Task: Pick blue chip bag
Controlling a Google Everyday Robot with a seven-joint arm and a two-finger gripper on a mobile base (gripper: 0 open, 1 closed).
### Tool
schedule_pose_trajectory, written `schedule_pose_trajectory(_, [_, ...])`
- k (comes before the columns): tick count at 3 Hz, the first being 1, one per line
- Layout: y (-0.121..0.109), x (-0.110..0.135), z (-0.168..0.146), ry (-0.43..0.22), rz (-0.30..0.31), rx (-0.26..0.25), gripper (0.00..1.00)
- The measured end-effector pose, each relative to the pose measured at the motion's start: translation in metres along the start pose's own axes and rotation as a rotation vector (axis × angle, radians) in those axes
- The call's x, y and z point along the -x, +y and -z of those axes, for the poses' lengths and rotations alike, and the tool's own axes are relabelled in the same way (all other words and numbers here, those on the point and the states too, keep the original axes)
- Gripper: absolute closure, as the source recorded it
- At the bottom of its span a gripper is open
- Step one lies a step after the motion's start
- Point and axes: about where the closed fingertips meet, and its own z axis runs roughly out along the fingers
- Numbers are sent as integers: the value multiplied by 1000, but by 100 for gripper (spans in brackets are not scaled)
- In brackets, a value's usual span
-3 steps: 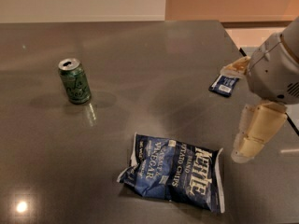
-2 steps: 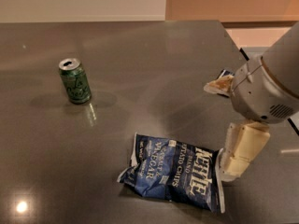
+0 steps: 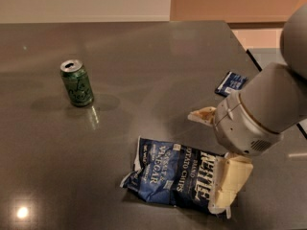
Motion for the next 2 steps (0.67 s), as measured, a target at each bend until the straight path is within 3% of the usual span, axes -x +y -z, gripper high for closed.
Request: schedule_pose_trajectory(2, [8, -2, -38, 6, 27, 58, 0])
